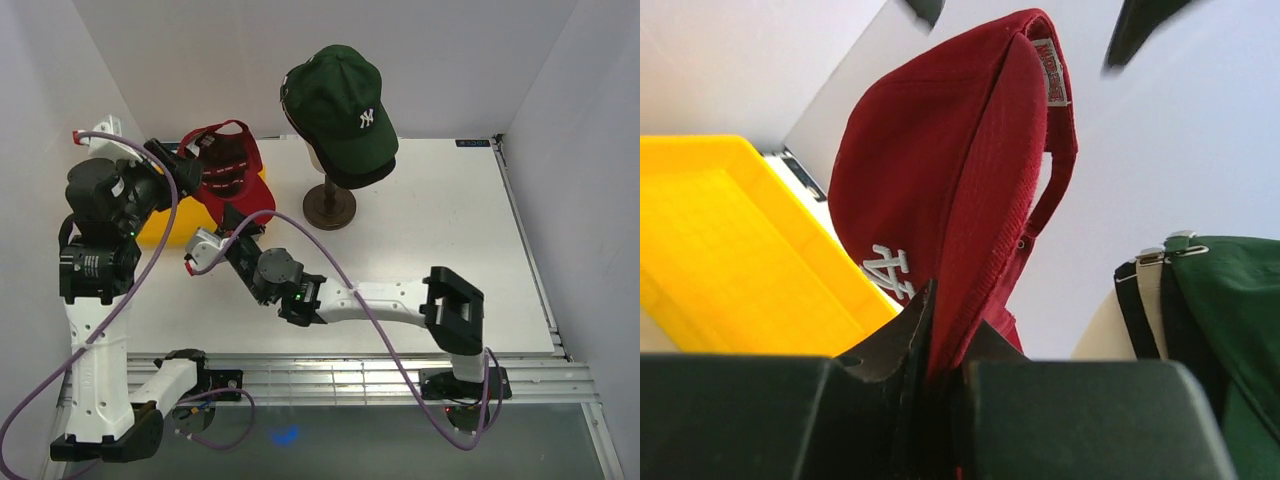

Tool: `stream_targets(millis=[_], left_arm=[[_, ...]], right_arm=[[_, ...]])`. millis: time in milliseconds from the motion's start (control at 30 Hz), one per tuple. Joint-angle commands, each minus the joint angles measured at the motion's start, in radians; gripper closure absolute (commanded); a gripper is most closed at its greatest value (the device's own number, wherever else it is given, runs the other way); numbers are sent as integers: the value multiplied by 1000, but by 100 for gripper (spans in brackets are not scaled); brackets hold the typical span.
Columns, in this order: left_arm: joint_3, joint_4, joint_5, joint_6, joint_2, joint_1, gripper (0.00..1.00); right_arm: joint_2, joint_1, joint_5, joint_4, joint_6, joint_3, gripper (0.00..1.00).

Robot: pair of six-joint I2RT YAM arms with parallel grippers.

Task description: Stack the hats

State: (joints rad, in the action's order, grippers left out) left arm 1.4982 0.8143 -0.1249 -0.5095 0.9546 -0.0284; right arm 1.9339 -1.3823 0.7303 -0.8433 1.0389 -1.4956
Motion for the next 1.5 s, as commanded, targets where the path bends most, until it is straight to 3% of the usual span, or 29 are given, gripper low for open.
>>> stream_targets(millis=[0,67,200,300,433,633,833,1067,1267,1467], left_arm=[[166,-125,-33,-38,25,-4,22],[265,-132,-38,-76,83,-4,17],[500,-162,-12,-109,154,-4,15],[553,-210,16,-133,165,-4,15],[547,-259,56,-152,153,-4,15],[412,-316,102,-159,99,-4,15],[301,-339,100,-172,79,-4,16],[166,-363,79,-185,61,-4,16],[120,-368,74,-181,58,-4,16],[106,-368,64,-179,61,-4,16]], right_arm=[[-140,-6,-17,137,-199,-25,92],[-170,-6,-52,246,-296,-43,92],[-245,5,-147,421,-460,-87,92],[-279,23,-198,511,-559,-129,92],[-319,81,-308,615,-726,-205,92],[-342,311,-598,736,-1175,-405,92],[-329,578,-902,587,-1697,-448,92],[-267,782,-976,307,-2201,-439,92],[-257,833,-931,194,-2433,-399,92],[-357,865,-801,162,-2501,-221,92]])
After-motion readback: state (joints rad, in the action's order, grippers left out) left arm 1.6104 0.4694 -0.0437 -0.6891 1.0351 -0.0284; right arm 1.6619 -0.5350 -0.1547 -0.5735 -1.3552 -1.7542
